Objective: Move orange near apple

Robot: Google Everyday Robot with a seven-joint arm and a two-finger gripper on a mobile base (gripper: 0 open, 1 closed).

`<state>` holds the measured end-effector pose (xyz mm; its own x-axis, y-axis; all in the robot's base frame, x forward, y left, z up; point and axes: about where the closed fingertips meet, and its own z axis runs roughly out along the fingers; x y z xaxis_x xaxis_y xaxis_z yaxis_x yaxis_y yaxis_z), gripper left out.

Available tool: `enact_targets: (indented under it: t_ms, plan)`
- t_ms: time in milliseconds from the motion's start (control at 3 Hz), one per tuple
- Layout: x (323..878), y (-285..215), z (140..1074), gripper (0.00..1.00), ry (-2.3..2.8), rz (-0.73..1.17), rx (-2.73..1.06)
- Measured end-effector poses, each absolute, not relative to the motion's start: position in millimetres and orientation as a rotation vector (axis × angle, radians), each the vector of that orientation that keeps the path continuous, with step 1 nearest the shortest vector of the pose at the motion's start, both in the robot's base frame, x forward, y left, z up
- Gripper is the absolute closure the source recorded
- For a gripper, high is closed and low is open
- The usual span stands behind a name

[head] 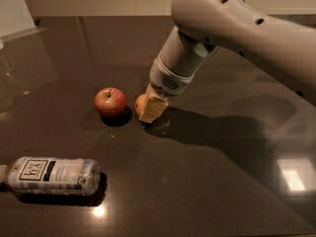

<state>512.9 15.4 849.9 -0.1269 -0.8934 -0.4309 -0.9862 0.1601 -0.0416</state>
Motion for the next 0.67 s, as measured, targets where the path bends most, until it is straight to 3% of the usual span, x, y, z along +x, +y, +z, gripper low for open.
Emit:
enact_targets:
  t_ms: [667]
  plan:
    - [514.8, 31.8, 850.2, 0.59, 2.061, 0.383, -1.833]
